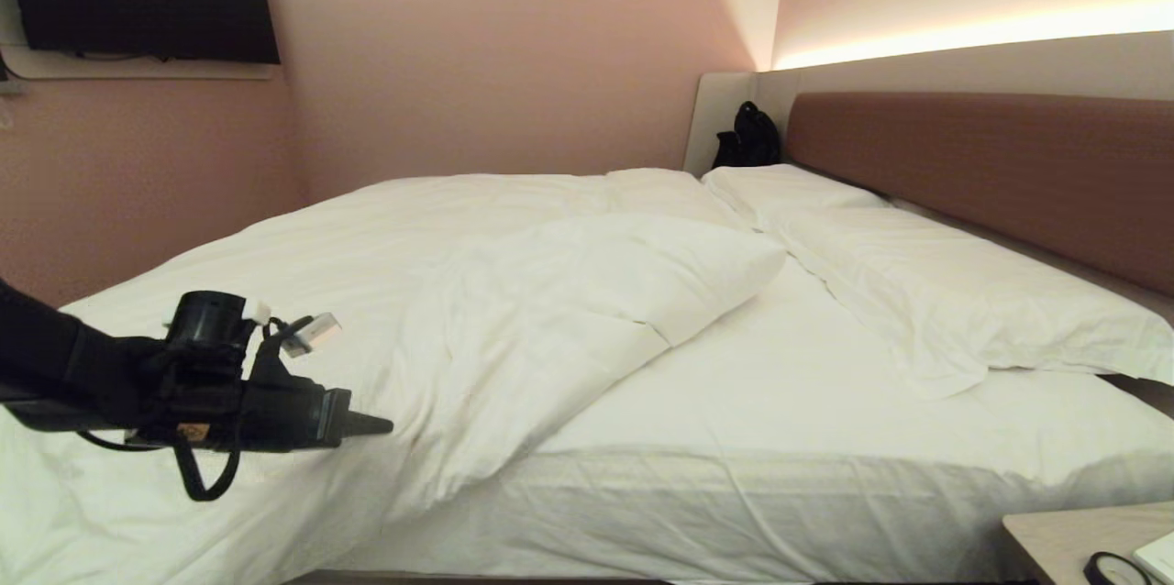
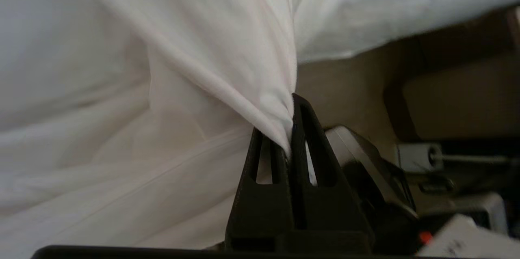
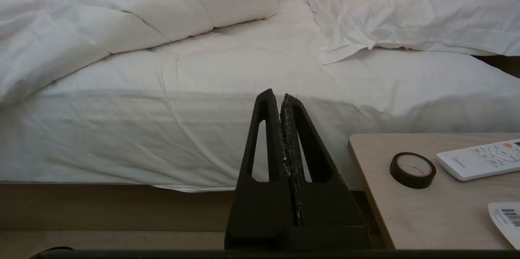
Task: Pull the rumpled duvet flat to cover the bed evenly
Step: Flatten the corners of the folded blanket
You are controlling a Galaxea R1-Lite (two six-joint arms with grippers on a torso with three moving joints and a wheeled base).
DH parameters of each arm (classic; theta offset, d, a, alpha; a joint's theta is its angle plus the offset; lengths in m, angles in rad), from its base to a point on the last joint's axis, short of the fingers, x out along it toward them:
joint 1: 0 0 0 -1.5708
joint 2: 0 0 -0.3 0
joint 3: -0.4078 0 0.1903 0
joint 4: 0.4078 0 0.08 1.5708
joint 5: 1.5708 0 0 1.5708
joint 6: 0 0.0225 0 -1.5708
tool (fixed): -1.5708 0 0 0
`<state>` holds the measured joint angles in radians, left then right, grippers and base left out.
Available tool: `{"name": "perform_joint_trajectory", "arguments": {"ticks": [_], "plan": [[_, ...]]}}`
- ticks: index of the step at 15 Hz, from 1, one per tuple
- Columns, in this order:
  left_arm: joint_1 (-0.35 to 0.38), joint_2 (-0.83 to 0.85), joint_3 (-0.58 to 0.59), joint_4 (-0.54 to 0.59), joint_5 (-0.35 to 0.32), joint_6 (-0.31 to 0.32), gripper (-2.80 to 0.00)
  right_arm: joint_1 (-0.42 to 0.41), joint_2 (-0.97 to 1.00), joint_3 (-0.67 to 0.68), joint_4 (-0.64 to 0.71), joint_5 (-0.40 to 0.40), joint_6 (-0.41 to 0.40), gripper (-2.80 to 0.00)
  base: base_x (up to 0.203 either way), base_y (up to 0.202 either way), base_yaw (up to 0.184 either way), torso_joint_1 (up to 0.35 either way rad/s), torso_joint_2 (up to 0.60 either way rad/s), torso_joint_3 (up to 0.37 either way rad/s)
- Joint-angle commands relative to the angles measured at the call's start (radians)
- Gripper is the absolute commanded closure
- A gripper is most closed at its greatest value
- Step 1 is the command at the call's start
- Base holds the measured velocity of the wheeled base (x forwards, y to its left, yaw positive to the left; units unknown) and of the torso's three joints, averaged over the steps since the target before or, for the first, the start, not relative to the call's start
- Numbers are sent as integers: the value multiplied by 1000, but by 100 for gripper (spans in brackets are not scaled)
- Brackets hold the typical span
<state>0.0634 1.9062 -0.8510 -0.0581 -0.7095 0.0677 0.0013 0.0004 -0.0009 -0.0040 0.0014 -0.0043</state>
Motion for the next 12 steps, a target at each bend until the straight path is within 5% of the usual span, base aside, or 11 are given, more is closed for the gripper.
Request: {"name": "perform_joint_trajectory", "arguments": {"ticks": [1,5,12], "plan": [[-12,-127,91,0,-30,12,0,0,1,1,-1,0,0,0,0,0,0,0,0,0],[-25,-275,300,1,-57,83,0,0,1,-1,-1,0,0,0,0,0,0,0,0,0],[-28,-384,624,1,-56,381,0,0,1,1,-1,2,0,0,0,0,0,0,0,0]]}}
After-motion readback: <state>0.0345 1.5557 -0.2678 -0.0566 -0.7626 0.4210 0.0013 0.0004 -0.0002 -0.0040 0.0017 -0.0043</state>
